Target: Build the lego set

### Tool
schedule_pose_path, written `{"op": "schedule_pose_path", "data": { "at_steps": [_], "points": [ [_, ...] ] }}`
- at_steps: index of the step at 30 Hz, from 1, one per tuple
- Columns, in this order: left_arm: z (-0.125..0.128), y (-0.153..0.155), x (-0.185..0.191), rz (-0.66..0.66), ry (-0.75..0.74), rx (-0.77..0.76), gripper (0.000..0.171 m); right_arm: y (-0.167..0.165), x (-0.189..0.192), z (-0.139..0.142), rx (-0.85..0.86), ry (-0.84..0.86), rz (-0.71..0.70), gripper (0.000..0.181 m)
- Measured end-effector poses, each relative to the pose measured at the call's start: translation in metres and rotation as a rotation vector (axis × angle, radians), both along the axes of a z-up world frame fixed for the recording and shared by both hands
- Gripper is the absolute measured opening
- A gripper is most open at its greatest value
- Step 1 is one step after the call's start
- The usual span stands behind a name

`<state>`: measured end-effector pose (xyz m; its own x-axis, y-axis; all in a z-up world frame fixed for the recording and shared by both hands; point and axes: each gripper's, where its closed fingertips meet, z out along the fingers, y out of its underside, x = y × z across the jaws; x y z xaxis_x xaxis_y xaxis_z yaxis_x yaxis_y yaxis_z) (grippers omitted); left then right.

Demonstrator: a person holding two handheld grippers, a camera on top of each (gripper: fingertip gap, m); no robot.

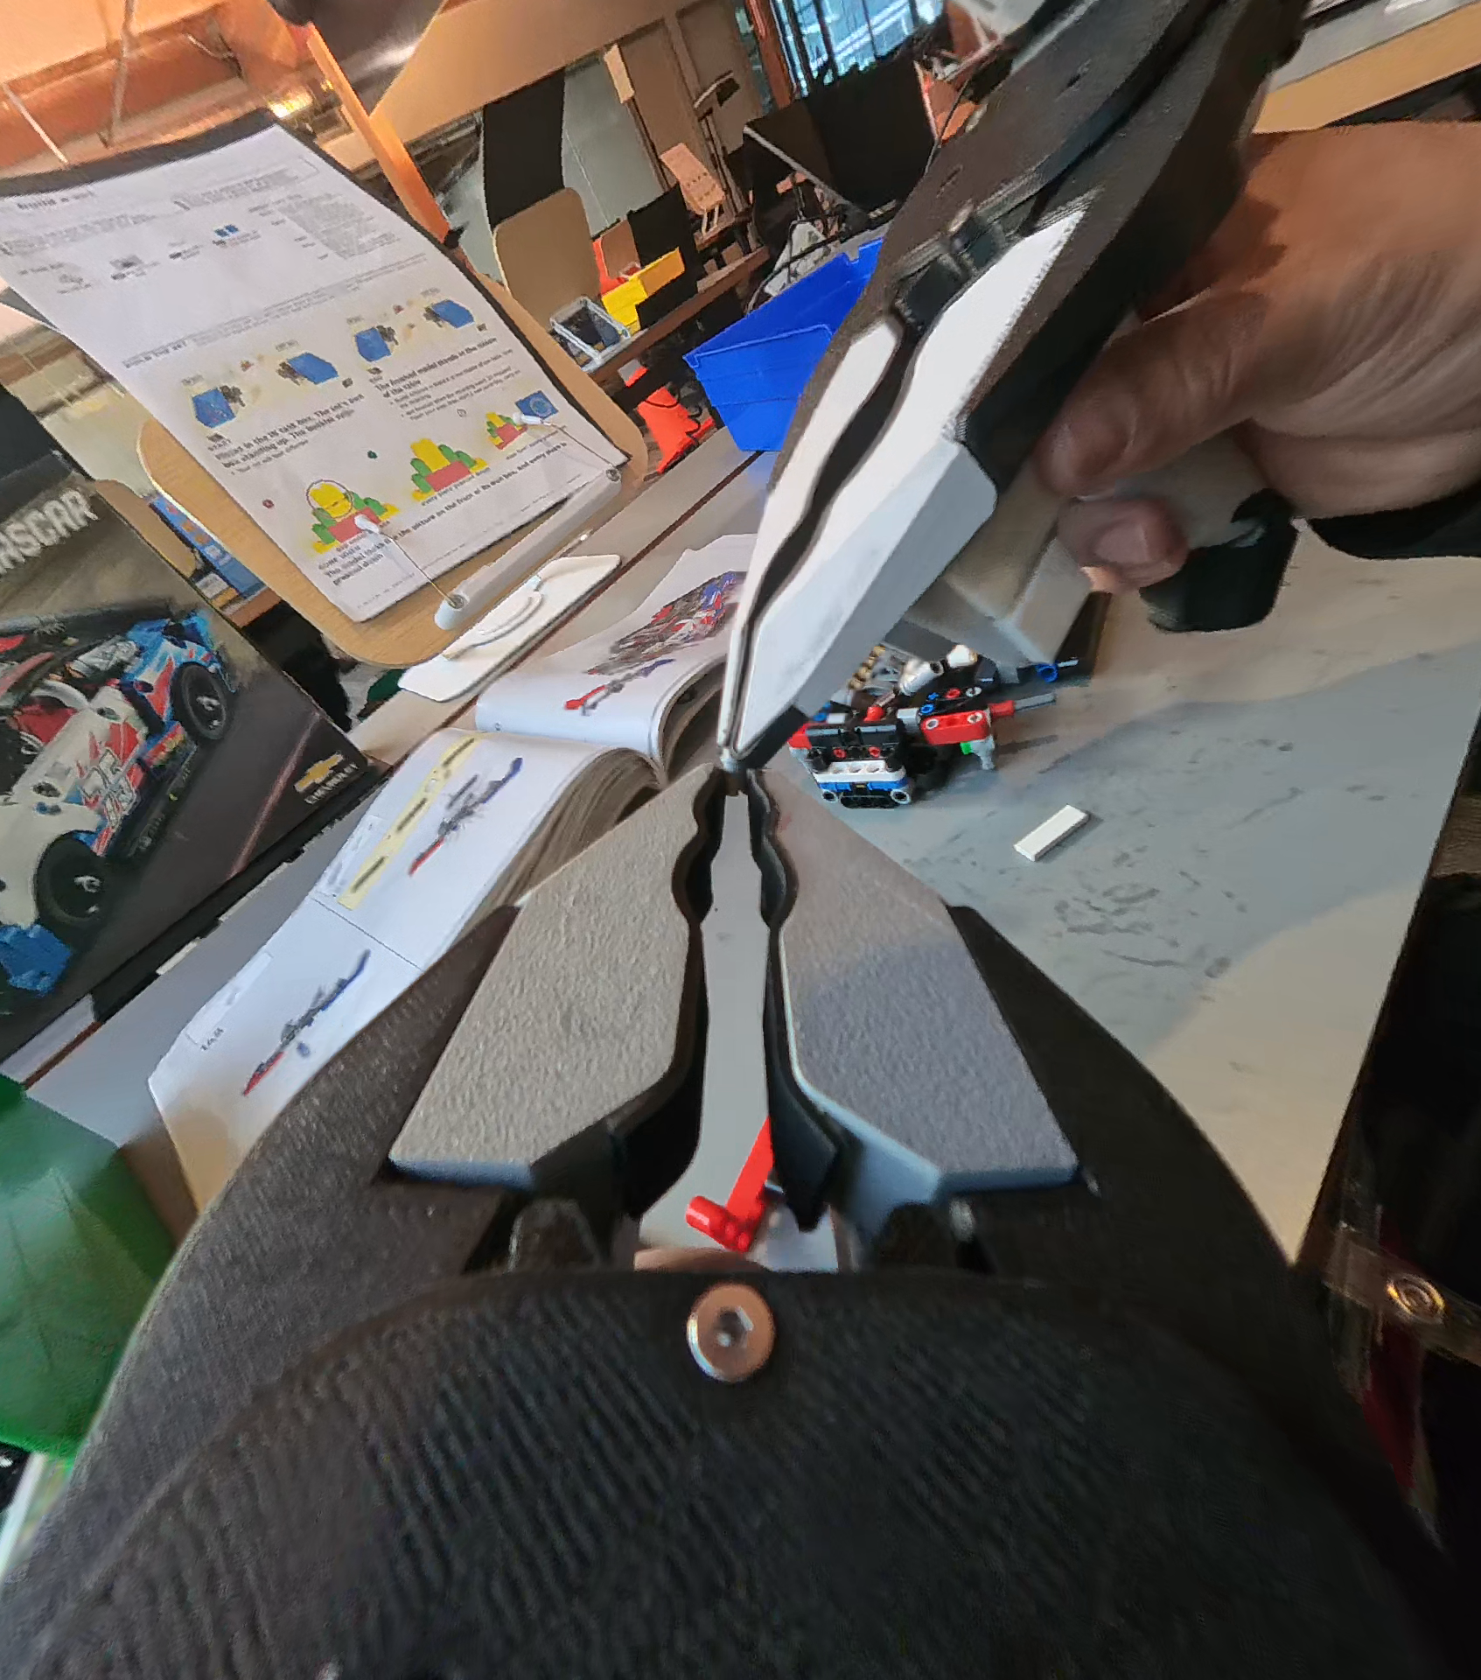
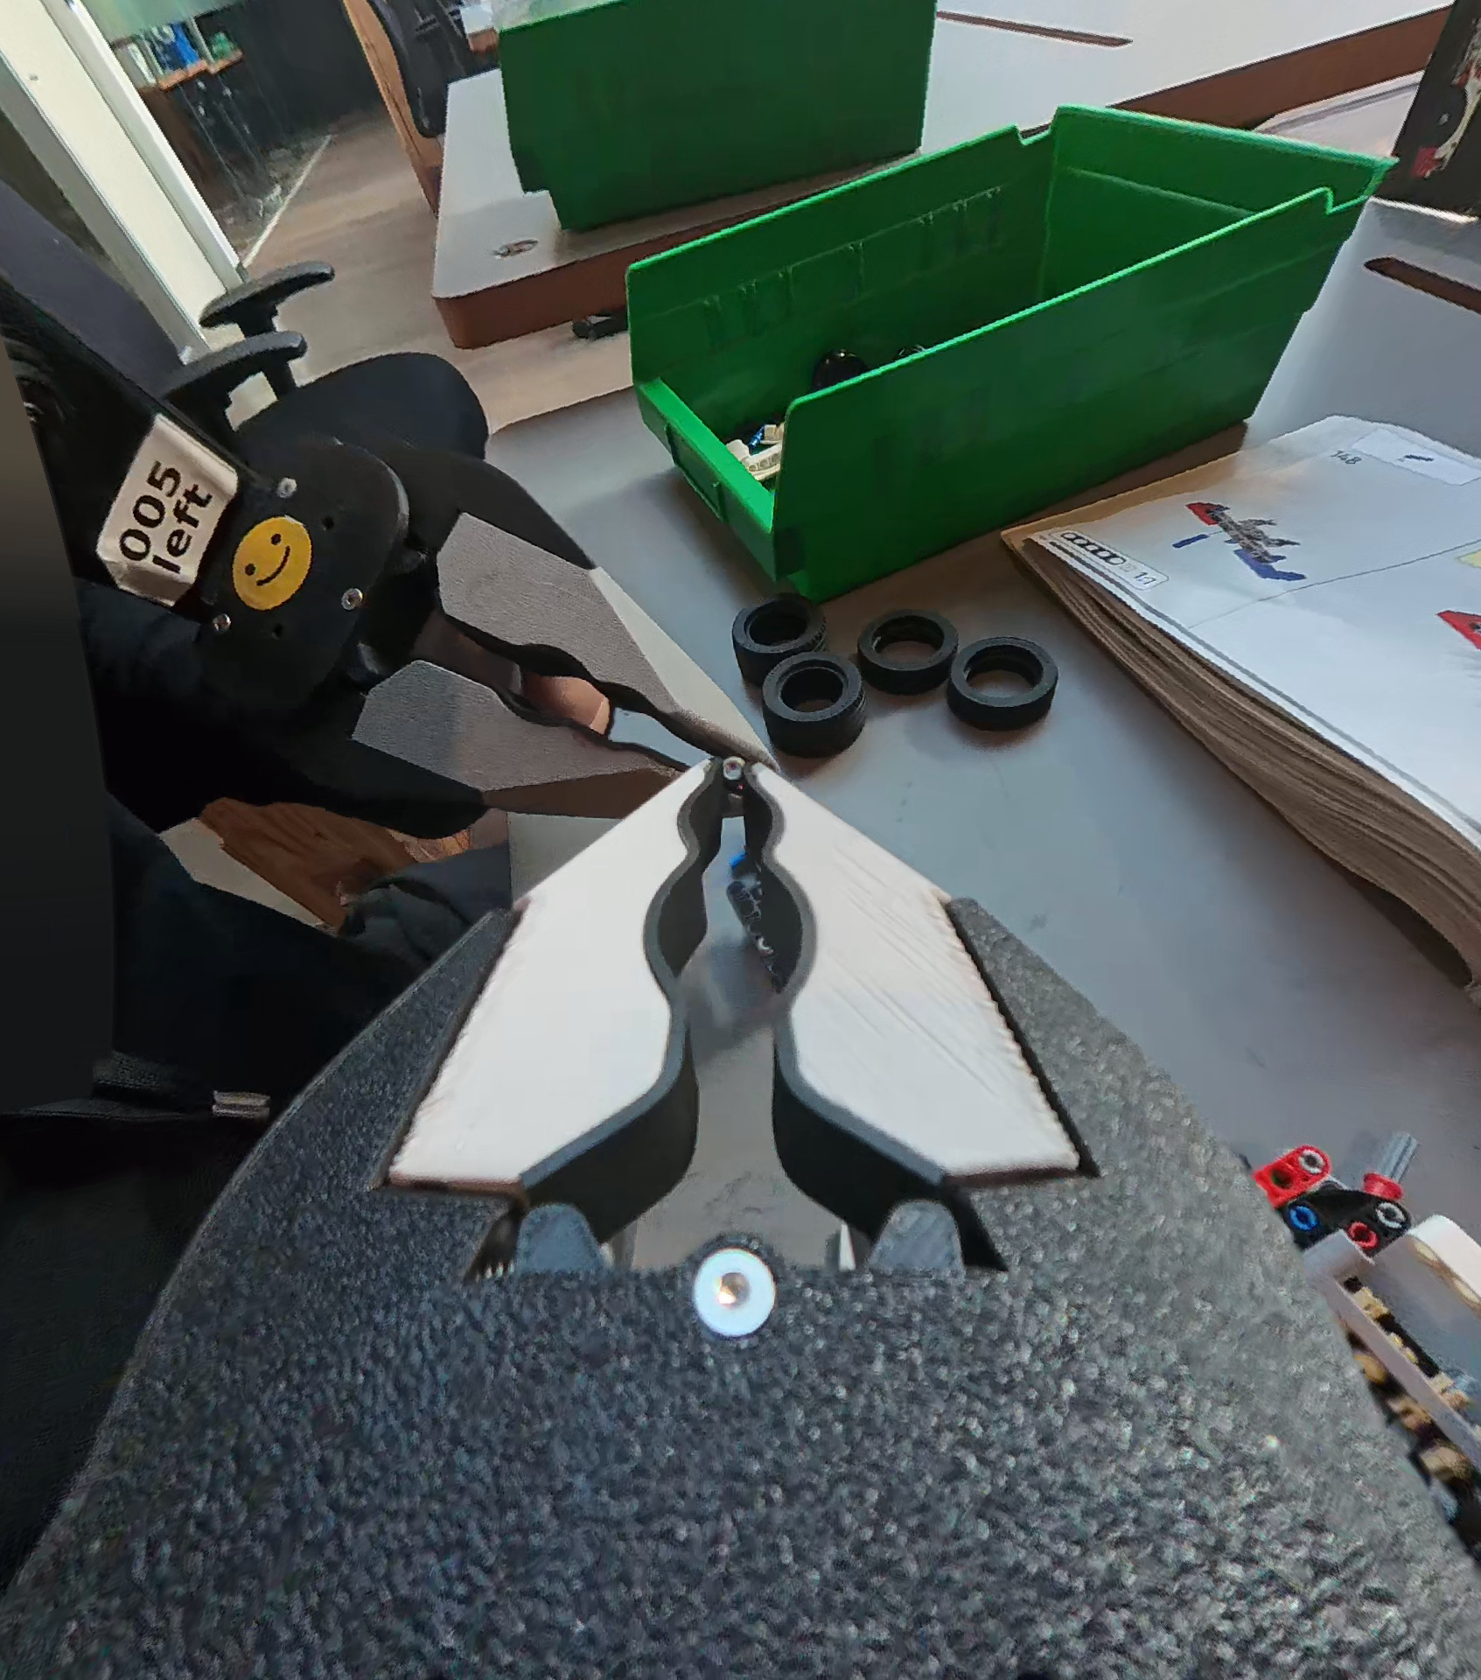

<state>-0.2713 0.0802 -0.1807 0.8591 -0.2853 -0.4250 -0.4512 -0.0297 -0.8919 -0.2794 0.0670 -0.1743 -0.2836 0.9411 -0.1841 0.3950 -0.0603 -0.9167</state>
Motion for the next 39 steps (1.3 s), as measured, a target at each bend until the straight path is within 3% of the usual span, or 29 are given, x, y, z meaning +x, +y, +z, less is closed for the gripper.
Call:
{"op": "schedule_pose_path", "data": {
  "at_steps": [4,7,13,17,22,39],
  "points": [
    [-0.011,-0.004,-0.007,-0.050,-0.096,-0.095,0.011,0.000,-0.001,-0.004,0.020,-0.025,0.024,0.003],
    [-0.021,-0.014,-0.016,-0.104,-0.080,-0.170,0.016,0.002,0.000,-0.009,0.043,-0.066,0.054,0.003],
    [-0.070,-0.040,-0.024,-0.253,-0.089,-0.485,0.025,-0.010,-0.001,-0.046,0.107,-0.217,0.178,0.003],
    [-0.078,-0.035,-0.018,-0.277,-0.034,-0.508,0.018,-0.015,-0.005,-0.067,0.187,-0.276,0.229,0.003],
    [-0.097,-0.026,-0.014,-0.281,-0.017,-0.622,0.012,-0.019,-0.006,-0.070,0.213,-0.289,0.280,0.003],
    [-0.097,-0.025,-0.012,-0.322,-0.041,-0.635,0.012,-0.015,-0.007,-0.085,0.374,-0.374,0.357,0.003]
  ]
}}
